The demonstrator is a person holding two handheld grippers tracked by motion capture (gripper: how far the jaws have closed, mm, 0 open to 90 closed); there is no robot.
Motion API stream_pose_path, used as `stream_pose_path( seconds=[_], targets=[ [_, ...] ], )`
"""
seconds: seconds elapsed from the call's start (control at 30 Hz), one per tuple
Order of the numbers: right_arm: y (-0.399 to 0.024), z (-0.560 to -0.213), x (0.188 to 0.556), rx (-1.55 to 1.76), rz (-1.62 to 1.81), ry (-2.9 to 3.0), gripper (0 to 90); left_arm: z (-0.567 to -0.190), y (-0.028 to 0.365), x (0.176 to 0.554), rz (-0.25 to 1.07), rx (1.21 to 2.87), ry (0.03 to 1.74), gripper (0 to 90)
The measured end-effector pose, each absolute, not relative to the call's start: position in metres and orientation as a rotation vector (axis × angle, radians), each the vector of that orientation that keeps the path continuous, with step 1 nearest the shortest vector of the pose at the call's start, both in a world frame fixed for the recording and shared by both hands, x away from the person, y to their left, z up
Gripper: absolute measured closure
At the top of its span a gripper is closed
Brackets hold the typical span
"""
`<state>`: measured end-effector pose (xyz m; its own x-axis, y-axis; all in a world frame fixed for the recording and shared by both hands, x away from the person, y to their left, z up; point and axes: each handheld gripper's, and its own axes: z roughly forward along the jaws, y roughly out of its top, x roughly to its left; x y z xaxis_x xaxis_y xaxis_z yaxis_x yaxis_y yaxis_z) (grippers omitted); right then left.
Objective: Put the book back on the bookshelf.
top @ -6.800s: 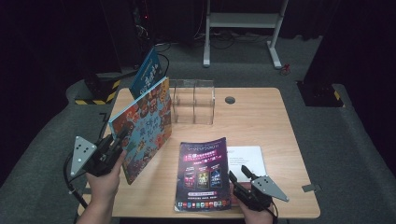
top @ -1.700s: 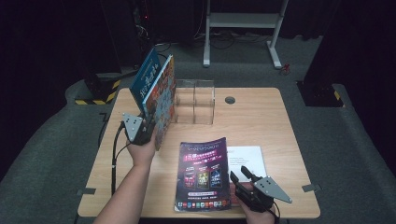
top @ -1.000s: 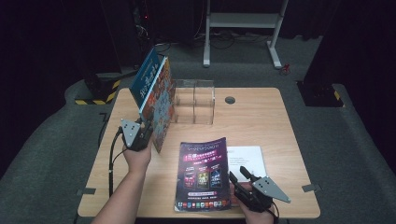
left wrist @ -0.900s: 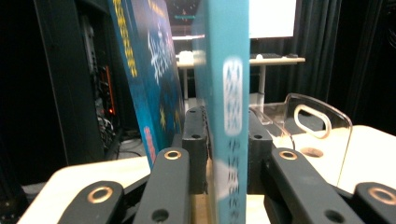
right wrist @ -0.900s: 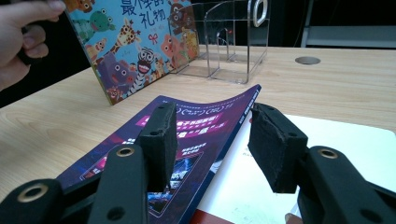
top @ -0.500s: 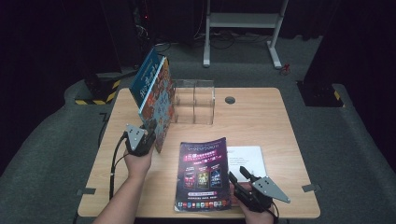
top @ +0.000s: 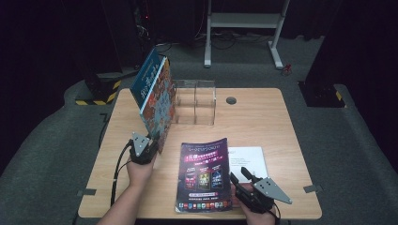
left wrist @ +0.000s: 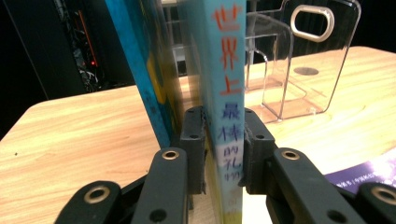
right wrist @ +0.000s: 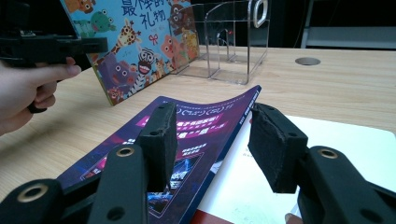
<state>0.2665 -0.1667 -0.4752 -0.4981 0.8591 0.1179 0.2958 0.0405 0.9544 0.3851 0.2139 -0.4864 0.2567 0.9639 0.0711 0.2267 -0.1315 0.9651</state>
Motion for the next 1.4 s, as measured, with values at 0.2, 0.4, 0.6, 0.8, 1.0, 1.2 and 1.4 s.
stream_pose_path(
  seconds=[0.2, 0.4, 0.6, 0.8, 1.0, 1.2, 1.4],
  targets=[
    [-0.166, -0.475, 0.266, 1.156, 1.473, 1.825, 51.4, -0.489, 0.212, 0.387, 0.95, 1.582, 1.139, 74.7],
    [-0.167, -0.475, 0.266, 1.16, 1.474, 1.822, 51.5, -0.493, 0.211, 0.389, 0.939, 1.573, 1.173, 76.9],
    [-0.167, -0.475, 0.266, 1.156, 1.474, 1.825, 51.5, -0.492, 0.214, 0.39, 0.925, 1.543, 1.214, 79.7],
    [-0.166, -0.475, 0.267, 1.155, 1.475, 1.825, 51.6, -0.492, 0.213, 0.391, 0.909, 1.533, 1.218, 79.5],
    [-0.166, -0.475, 0.267, 1.156, 1.476, 1.825, 51.6, -0.495, 0.213, 0.392, 0.867, 1.556, 1.213, 76.4],
    [-0.167, -0.475, 0.267, 1.159, 1.476, 1.823, 51.5, -0.508, 0.215, 0.393, 0.837, 1.635, 1.233, 75.8],
    [-0.166, -0.475, 0.267, 1.155, 1.476, 1.827, 51.5, -0.513, 0.215, 0.393, 0.847, 1.697, 1.245, 76.1]
  ],
)
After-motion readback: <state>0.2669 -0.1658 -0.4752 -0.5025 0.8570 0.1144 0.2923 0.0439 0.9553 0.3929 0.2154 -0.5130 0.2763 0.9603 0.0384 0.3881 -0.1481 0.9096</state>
